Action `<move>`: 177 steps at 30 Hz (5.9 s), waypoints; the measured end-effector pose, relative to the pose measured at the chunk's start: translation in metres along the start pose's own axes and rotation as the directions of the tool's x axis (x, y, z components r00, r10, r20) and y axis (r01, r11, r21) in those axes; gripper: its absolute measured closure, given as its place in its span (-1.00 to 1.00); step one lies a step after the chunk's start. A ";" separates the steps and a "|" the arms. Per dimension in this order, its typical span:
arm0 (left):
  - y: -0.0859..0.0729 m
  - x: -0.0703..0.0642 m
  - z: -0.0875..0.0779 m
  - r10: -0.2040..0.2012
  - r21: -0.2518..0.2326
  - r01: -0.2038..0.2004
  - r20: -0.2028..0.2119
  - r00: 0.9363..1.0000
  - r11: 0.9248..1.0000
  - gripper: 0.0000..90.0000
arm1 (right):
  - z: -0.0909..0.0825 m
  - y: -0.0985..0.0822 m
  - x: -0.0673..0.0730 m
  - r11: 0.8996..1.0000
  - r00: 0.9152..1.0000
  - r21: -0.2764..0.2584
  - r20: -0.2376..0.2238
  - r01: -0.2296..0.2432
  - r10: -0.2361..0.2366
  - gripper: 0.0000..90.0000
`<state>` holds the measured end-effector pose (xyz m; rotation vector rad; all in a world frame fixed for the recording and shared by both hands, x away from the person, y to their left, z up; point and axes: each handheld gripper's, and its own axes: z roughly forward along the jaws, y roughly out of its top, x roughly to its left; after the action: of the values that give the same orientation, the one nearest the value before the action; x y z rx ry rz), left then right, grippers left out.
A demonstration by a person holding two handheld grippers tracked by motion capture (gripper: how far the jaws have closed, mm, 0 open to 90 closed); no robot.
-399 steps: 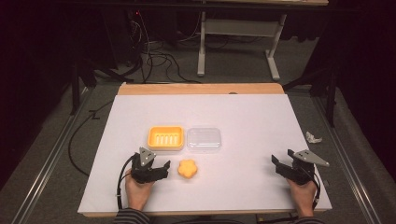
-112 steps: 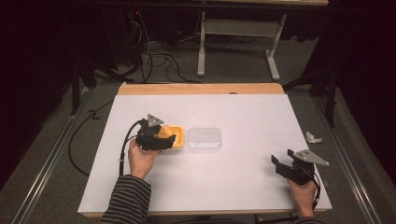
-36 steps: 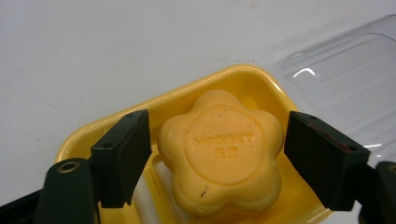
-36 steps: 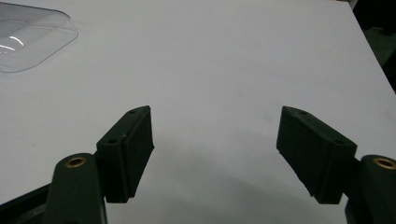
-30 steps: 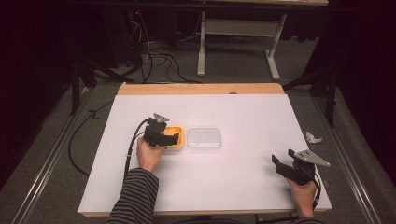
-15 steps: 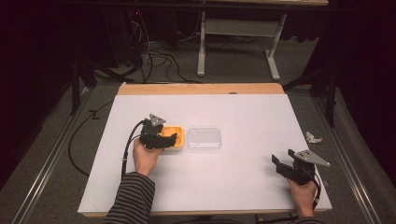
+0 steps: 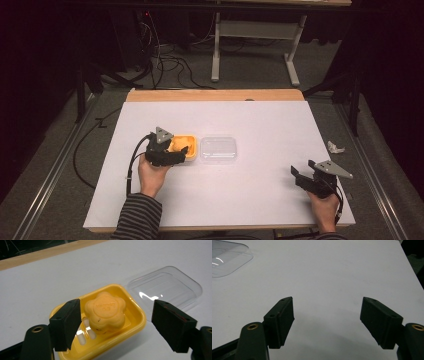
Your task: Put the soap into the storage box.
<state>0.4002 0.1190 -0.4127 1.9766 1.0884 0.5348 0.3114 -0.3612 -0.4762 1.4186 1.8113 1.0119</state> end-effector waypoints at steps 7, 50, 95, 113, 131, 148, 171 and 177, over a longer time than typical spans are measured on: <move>-0.005 0.000 -0.013 -0.006 -0.026 0.006 0.002 1.000 1.000 -0.46 | 0.000 0.000 0.000 1.000 1.000 0.005 0.000 -0.002 0.002 -0.39; -0.034 -0.019 -0.047 -0.030 -0.080 0.033 0.044 0.999 0.996 -0.48 | 0.001 0.000 -0.001 1.000 1.000 0.006 -0.005 -0.010 0.010 -0.38; -0.056 -0.045 -0.018 -0.012 -0.031 0.015 0.072 0.997 0.999 -0.47 | 0.000 0.000 0.000 1.000 1.000 0.001 0.003 0.001 -0.001 -0.38; -0.058 -0.053 0.001 0.012 -0.005 -0.012 0.077 0.997 1.000 -0.46 | 0.000 0.000 0.000 1.000 1.000 -0.005 0.002 0.004 -0.004 -0.38; -0.059 -0.055 0.016 0.008 0.019 -0.009 0.076 0.997 1.000 -0.46 | -0.001 0.000 0.000 1.000 1.000 -0.007 0.002 -0.001 0.001 -0.38; -0.062 -0.057 0.022 0.021 0.009 -0.022 0.062 0.998 1.000 -0.47 | -0.001 0.000 0.000 1.000 1.000 -0.007 0.002 0.002 -0.002 -0.38; -0.066 -0.065 0.029 0.033 0.004 -0.034 0.072 0.997 0.999 -0.47 | 0.000 0.000 0.001 1.000 1.000 -0.002 0.003 0.002 -0.002 -0.38; -0.067 -0.065 0.029 0.037 -0.006 -0.037 0.073 0.997 0.999 -0.48 | 0.000 0.000 0.001 1.000 1.000 -0.005 0.005 0.007 -0.007 -0.38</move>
<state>0.3508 0.0719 -0.4830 1.9996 1.0066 0.4808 0.3110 -0.3606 -0.4761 1.4098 1.8073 1.0078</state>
